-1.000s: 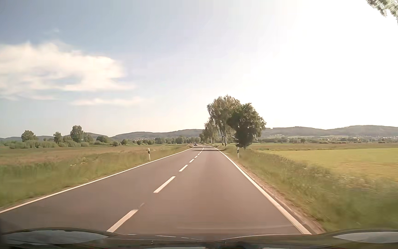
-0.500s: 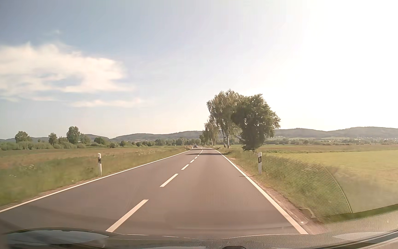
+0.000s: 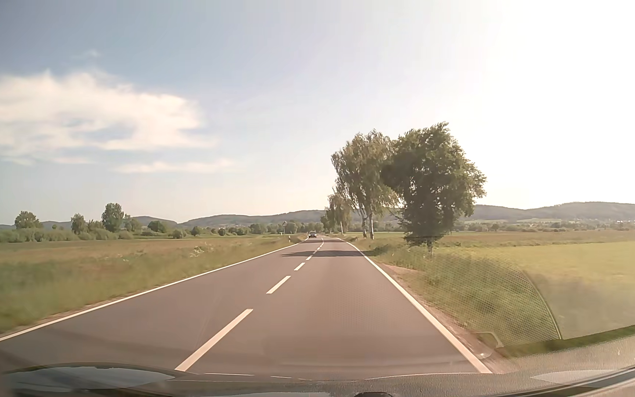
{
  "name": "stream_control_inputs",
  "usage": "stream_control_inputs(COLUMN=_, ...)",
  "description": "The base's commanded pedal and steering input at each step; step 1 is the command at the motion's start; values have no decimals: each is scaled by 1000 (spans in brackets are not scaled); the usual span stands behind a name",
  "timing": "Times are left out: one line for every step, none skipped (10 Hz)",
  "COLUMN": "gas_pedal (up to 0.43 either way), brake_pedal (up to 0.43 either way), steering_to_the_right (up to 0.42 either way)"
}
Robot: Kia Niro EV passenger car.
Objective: Follow the waypoints while adhering to traffic rules and regulations
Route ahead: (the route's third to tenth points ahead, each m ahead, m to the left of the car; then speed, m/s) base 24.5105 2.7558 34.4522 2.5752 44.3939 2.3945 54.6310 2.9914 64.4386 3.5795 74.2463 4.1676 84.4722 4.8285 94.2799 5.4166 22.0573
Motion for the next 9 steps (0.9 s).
stream_control_inputs(gas_pedal=197, brake_pedal=0, steering_to_the_right=-5)
stream_control_inputs(gas_pedal=209, brake_pedal=0, steering_to_the_right=-5)
stream_control_inputs(gas_pedal=220, brake_pedal=0, steering_to_the_right=-5)
stream_control_inputs(gas_pedal=228, brake_pedal=0, steering_to_the_right=-5)
stream_control_inputs(gas_pedal=228, brake_pedal=0, steering_to_the_right=-5)
stream_control_inputs(gas_pedal=228, brake_pedal=0, steering_to_the_right=-5)
stream_control_inputs(gas_pedal=228, brake_pedal=0, steering_to_the_right=-5)
stream_control_inputs(gas_pedal=228, brake_pedal=0, steering_to_the_right=-5)
stream_control_inputs(gas_pedal=228, brake_pedal=0, steering_to_the_right=-6)
